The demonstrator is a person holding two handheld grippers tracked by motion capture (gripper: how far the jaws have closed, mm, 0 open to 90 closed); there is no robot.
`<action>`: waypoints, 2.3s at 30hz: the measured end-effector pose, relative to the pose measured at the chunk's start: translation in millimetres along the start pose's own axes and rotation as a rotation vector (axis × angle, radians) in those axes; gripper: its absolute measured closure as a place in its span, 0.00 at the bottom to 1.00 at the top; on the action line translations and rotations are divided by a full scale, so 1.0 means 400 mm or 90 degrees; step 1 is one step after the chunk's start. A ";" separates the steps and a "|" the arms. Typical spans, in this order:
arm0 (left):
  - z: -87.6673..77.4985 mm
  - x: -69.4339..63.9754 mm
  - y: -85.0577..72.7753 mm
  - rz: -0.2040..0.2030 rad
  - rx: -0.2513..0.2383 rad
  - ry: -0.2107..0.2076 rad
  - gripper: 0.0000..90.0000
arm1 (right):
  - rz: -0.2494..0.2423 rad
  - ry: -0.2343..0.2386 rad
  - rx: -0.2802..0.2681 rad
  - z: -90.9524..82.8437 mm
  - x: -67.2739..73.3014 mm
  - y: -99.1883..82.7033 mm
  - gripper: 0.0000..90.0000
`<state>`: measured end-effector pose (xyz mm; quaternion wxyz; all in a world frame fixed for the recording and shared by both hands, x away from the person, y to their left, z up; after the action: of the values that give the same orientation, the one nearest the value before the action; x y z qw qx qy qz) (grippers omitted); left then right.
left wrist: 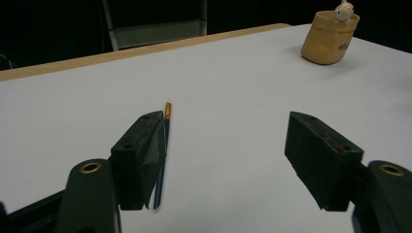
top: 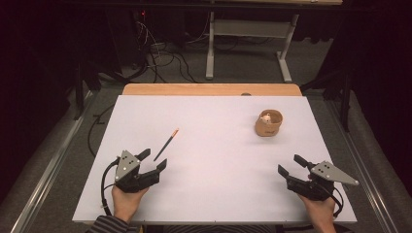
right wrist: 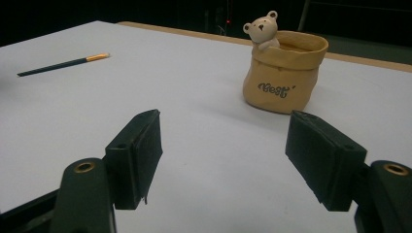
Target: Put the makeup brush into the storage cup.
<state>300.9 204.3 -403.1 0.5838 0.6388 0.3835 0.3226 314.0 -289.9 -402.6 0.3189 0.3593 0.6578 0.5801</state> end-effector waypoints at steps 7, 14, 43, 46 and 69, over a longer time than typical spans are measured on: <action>-0.001 0.000 0.000 0.002 0.000 -0.001 0.36 | -0.002 -0.002 0.000 -0.001 0.001 0.001 0.35; 0.000 0.000 0.000 0.002 0.001 0.000 0.36 | -0.001 -0.002 0.000 0.000 0.000 0.000 0.35; 0.003 0.003 0.000 0.002 0.006 0.003 0.36 | -0.005 -0.003 0.000 0.002 -0.002 0.000 0.35; 0.003 0.005 0.002 0.001 0.005 0.004 0.36 | -0.005 -0.002 0.000 0.002 -0.002 0.000 0.35; 0.033 -0.004 0.031 0.002 -0.003 -0.007 0.36 | -0.003 0.002 0.001 0.003 -0.003 0.000 0.35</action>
<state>312.8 196.0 -392.1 0.5871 0.6398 0.3782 0.3209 315.7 -290.1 -402.9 0.3189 0.3567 0.6596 0.5796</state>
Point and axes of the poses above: each handheld gripper's, and its own axes: z roughly forward along the jaws, y roughly out of its top, x roughly to its left, the point moved 1 cm from there along z, roughly forward along the jaws, and after that the axes turned 13 degrees about -x, right-handed, at the moved point
